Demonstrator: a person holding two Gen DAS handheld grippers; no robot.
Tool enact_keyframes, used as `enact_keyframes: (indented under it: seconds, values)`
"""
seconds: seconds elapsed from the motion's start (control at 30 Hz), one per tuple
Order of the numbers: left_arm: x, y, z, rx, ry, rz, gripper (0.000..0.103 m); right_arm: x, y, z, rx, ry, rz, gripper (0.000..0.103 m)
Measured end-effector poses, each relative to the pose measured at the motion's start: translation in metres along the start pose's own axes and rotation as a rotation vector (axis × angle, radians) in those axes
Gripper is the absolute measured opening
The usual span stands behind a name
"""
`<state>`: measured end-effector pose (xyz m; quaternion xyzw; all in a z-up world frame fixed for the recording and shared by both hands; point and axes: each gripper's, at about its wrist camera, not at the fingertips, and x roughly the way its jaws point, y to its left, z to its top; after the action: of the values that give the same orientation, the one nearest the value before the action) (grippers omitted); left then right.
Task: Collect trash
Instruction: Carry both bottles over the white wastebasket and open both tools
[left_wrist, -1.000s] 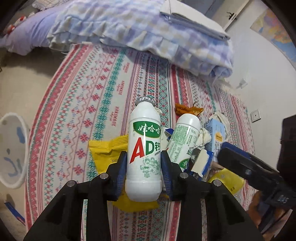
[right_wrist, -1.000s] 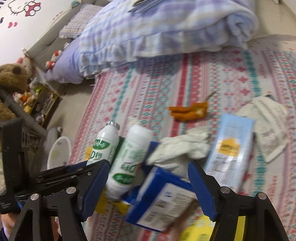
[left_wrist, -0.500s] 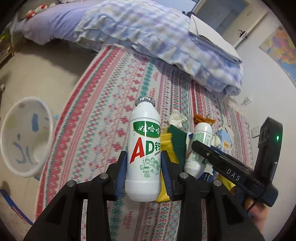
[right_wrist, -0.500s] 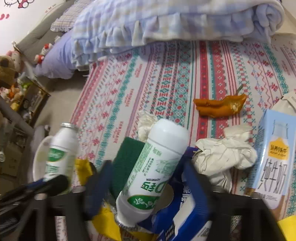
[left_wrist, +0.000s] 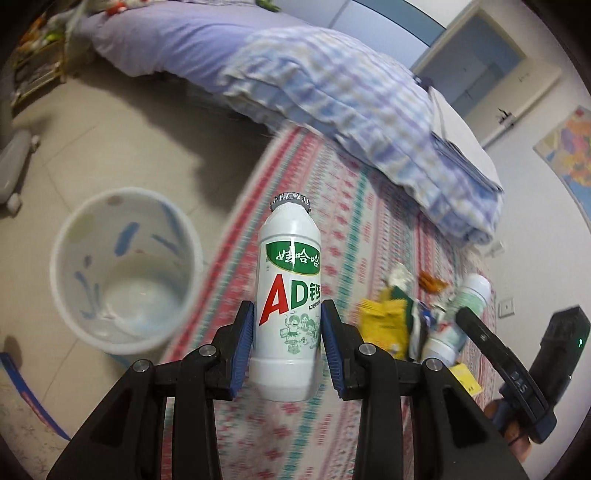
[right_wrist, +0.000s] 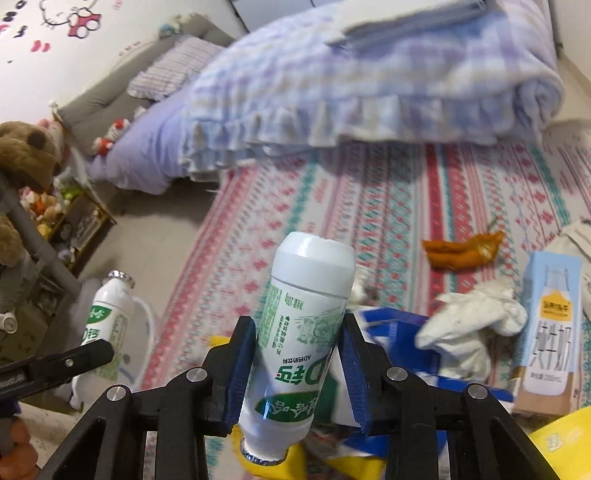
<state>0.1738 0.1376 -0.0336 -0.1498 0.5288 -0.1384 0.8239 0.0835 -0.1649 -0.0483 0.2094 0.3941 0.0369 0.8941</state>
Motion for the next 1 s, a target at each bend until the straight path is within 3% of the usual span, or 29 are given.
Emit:
enact_keyframes:
  seconds: [0.13, 0.3, 0.47, 0.67, 1.0]
  values:
    - [-0.009, 0.041, 0.011, -0.091, 0.008, -0.004, 0.038, 0.0, 0.021, 0.0, 0.006, -0.017, 0.039, 0.041]
    - [-0.013, 0.095, 0.024, -0.208, 0.028, 0.04, 0.038, 0.017, 0.05, -0.007, 0.004, 0.025, 0.103, 0.041]
    - [-0.005, 0.141, 0.023, -0.35, 0.076, 0.031, 0.038, 0.043, 0.083, -0.016, 0.0, 0.068, 0.171, 0.041]
    - [0.004, 0.151, 0.027, -0.357, 0.074, 0.064, 0.038, 0.081, 0.143, -0.021, -0.052, 0.105, 0.25, 0.041]
    - [0.017, 0.163, 0.041, -0.375, 0.06, 0.085, 0.039, 0.152, 0.207, -0.022, -0.131, 0.195, 0.246, 0.041]
